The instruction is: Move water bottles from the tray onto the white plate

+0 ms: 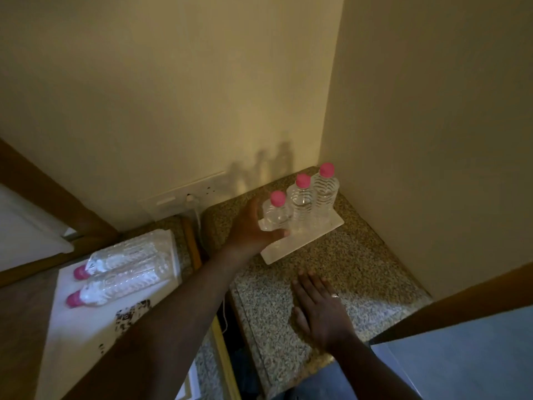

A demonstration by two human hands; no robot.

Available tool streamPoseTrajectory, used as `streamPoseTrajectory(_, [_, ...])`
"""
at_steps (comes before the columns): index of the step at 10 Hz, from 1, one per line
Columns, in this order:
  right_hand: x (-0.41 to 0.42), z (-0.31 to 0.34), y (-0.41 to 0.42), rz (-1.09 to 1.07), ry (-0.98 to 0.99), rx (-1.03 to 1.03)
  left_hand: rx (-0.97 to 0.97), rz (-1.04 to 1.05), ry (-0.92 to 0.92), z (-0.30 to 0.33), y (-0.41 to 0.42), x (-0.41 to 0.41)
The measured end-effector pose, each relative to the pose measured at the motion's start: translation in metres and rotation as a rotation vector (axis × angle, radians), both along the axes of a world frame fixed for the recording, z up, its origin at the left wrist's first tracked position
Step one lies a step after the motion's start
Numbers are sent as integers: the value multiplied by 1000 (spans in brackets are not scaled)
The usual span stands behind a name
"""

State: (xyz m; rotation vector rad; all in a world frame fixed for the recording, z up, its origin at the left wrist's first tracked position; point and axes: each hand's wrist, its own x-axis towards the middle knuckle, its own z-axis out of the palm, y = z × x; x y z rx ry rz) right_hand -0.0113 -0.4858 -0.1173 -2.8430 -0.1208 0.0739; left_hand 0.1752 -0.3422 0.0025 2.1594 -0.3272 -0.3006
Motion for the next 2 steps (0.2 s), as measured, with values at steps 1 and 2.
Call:
streamPoseTrajectory(1, [-1,1,2,14,10,-64,179,47,-13,-1,34,-13])
streamPoseTrajectory(2, [2,7,8,4,48,-65,184,42,-55,2,80,-35])
